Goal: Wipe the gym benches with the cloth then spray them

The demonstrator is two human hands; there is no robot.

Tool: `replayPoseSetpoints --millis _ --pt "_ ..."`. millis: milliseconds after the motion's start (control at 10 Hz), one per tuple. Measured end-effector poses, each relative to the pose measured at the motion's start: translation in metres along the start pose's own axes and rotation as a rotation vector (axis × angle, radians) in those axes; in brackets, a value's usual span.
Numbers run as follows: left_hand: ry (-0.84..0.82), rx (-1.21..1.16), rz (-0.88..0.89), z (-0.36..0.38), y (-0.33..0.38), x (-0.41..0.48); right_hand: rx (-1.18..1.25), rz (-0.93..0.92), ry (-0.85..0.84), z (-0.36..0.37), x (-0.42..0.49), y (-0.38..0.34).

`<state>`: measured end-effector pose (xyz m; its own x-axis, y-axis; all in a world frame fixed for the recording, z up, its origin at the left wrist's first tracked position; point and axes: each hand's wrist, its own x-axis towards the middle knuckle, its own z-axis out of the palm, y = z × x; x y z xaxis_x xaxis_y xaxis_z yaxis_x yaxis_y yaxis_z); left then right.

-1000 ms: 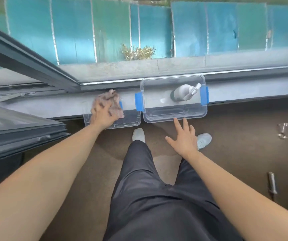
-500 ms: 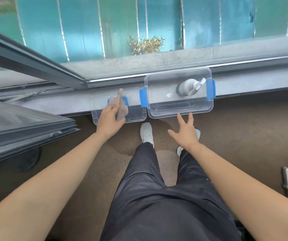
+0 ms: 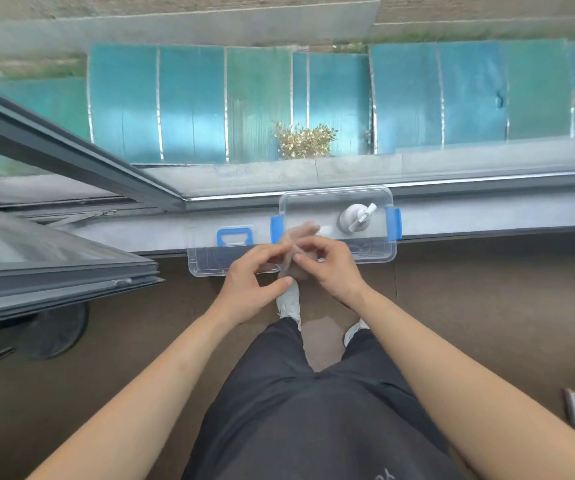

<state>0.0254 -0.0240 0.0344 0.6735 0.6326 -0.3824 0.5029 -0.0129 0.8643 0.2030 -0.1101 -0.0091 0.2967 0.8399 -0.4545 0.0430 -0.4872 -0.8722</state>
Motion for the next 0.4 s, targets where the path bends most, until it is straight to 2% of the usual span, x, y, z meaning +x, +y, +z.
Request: replayPoseSetpoints --millis 200,300,400 --pt "0.028 -0.061 -0.097 0.004 -0.002 0.000 -0.149 0.088 0.183 -0.027 0.015 -0.005" --pt "0.060 -0.036 -0.154 0.001 -0.013 -0.011 -0.240 0.137 0.148 -0.030 0.029 -0.005" --pt "0.069 -0.041 -0.211 0.000 -0.026 -0.022 -0.404 0.171 -0.010 -0.030 0.035 0.002"
